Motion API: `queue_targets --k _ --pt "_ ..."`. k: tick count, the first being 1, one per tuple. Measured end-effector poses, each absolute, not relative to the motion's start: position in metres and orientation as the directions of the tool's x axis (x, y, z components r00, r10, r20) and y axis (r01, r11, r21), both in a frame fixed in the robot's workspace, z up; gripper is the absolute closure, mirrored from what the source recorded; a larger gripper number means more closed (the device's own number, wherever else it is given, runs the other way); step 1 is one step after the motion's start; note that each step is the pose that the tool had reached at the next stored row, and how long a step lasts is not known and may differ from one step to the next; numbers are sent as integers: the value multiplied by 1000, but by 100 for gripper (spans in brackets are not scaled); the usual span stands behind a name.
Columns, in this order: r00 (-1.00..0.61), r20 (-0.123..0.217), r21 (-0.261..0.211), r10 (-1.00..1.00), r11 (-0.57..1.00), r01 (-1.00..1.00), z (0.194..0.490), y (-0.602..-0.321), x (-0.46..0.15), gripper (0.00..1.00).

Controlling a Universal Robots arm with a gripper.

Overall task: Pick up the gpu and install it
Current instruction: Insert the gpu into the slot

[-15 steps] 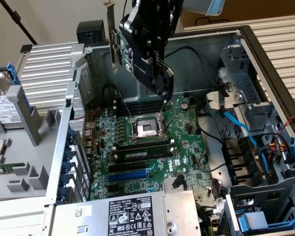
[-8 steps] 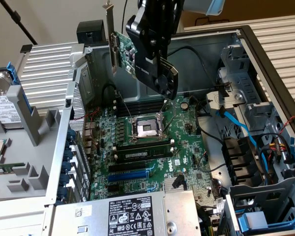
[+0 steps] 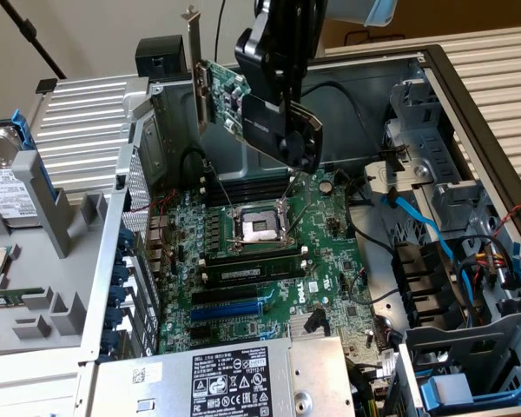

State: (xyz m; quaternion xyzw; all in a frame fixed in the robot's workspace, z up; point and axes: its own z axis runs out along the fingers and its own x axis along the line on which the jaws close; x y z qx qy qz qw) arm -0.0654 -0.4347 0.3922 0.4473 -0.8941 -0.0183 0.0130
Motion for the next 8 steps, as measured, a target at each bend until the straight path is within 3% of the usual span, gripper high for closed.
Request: queue_targets --k 8 --pt "-503 7 44 -864 503 -863 392 -435 -62 73"
